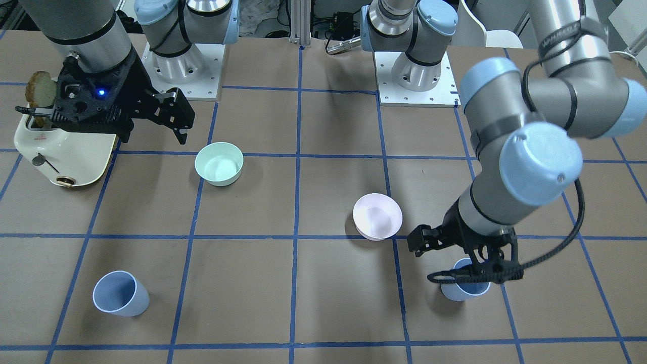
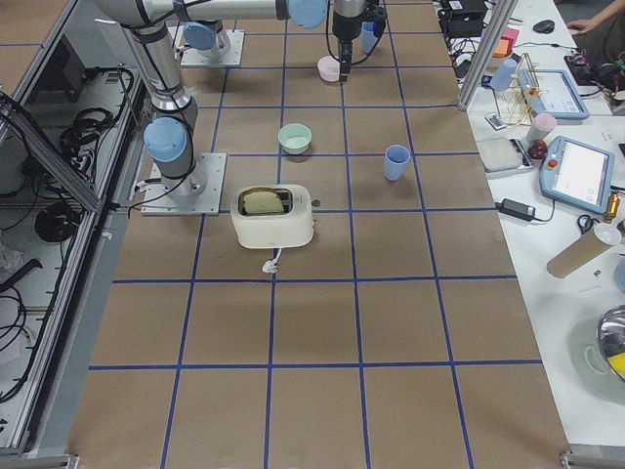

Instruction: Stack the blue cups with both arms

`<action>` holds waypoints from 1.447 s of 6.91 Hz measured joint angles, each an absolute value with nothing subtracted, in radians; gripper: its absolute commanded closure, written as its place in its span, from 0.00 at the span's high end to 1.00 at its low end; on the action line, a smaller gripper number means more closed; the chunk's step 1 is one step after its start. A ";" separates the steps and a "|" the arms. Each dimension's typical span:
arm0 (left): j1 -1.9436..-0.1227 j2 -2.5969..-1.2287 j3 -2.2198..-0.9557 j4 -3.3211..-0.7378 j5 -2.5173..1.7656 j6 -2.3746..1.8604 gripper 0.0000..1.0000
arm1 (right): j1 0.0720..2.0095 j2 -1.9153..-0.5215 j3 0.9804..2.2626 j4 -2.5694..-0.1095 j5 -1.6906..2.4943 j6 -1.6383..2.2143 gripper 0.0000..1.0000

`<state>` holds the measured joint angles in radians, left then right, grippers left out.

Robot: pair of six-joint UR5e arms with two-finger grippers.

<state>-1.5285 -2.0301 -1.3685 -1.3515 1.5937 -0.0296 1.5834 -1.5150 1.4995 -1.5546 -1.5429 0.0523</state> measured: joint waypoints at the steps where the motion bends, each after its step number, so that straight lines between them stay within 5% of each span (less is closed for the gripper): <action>1: -1.516 -2.086 -1.366 -1.326 1.628 -0.029 0.76 | 1.579 -1.516 1.500 -1.554 -1.547 0.051 1.00; 2: -1.509 -2.117 -1.383 -1.277 1.646 -0.029 0.27 | 1.576 -1.516 1.500 -1.553 -1.550 0.051 1.00; 3: -1.506 -2.136 -1.397 -1.237 1.652 -0.028 0.00 | 1.573 -1.517 1.500 -1.553 -1.552 0.051 1.00; 10: -1.607 -2.135 -1.344 -1.204 1.669 -0.170 0.00 | 1.401 -1.473 1.458 -1.586 -1.573 -0.055 1.00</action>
